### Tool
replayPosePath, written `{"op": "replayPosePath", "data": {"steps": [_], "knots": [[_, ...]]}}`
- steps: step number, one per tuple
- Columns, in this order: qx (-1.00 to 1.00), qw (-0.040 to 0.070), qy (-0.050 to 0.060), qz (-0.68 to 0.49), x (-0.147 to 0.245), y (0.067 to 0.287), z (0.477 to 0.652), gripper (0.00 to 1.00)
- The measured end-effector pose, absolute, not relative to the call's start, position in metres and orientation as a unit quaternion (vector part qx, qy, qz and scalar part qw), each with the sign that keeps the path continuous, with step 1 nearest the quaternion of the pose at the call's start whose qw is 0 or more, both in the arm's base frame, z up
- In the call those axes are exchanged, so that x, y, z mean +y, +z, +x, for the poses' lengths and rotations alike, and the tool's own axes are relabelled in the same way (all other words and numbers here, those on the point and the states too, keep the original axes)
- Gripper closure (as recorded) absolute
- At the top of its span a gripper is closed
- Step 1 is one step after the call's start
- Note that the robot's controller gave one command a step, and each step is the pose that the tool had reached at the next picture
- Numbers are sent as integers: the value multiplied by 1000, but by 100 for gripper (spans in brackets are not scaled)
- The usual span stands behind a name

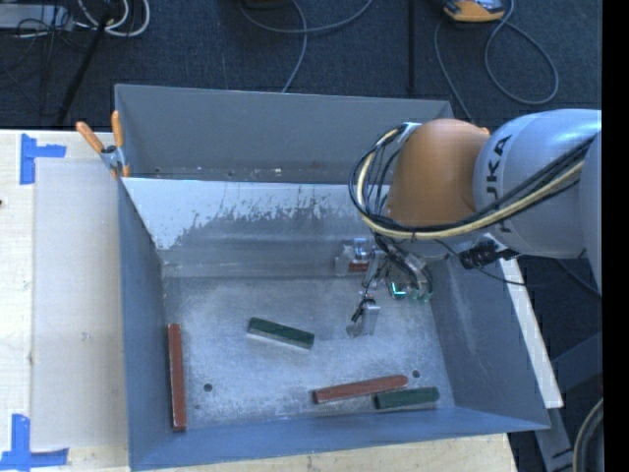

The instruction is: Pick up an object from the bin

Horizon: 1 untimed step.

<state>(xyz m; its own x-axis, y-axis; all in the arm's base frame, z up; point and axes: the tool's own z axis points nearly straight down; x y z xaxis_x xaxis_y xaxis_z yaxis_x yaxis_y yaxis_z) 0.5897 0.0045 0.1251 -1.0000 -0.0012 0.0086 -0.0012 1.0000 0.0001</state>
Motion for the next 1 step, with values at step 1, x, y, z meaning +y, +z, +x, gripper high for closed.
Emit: {"op": "replayPosePath", "data": {"steps": [1], "knots": [[-1000,5,0,-2,-14,67,487,0]]}}
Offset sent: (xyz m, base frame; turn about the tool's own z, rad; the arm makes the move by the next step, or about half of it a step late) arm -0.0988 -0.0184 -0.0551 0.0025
